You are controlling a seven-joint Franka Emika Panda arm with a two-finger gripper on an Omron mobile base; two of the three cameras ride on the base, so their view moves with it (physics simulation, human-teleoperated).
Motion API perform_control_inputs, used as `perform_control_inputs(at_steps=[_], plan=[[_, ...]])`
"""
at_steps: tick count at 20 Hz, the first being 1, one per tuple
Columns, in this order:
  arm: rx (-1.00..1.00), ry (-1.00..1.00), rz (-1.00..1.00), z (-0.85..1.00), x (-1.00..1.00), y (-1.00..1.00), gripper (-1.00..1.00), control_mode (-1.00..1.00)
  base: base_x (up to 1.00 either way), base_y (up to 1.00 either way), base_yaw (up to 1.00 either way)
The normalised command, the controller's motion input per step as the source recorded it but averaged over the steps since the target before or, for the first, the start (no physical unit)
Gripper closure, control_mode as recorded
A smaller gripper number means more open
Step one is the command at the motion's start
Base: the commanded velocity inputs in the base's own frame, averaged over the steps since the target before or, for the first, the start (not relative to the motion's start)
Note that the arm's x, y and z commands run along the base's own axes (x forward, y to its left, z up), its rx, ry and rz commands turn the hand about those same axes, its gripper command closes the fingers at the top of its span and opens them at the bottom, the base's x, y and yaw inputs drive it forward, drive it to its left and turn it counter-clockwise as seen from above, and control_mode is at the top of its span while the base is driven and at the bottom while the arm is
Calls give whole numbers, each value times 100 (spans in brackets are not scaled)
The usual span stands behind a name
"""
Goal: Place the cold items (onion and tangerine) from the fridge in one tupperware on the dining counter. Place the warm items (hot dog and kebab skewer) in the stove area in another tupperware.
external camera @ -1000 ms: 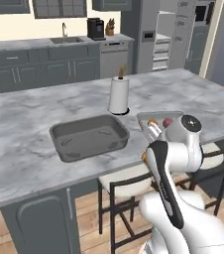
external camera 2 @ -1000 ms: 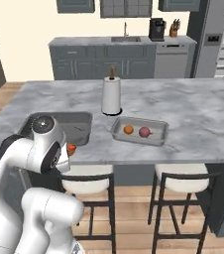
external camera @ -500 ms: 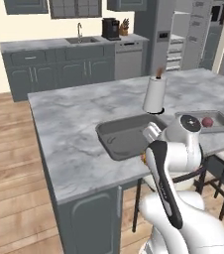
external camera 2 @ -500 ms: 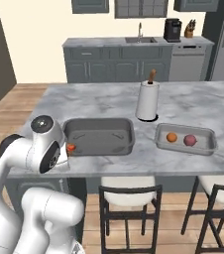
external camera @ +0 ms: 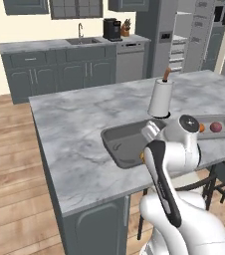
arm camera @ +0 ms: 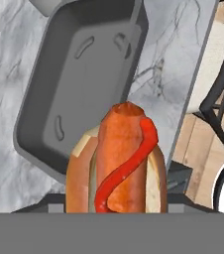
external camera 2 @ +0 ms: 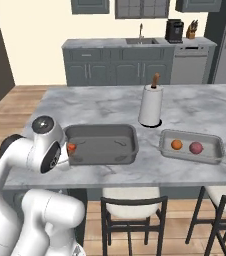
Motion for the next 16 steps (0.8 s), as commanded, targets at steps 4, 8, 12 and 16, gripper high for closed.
perform_control_inputs(at_steps=[4, 8, 12, 16], plan=[[0, 12, -2, 53, 99, 9, 100, -100, 0, 0, 0], [0, 36, -14, 60, 100, -31, 100, -100, 0, 0, 0], [-2, 44, -3, -7, 81, -82, 100, -100, 0, 0, 0], [-3, 30, 0, -47, 76, -84, 100, -100, 0, 0, 0]])
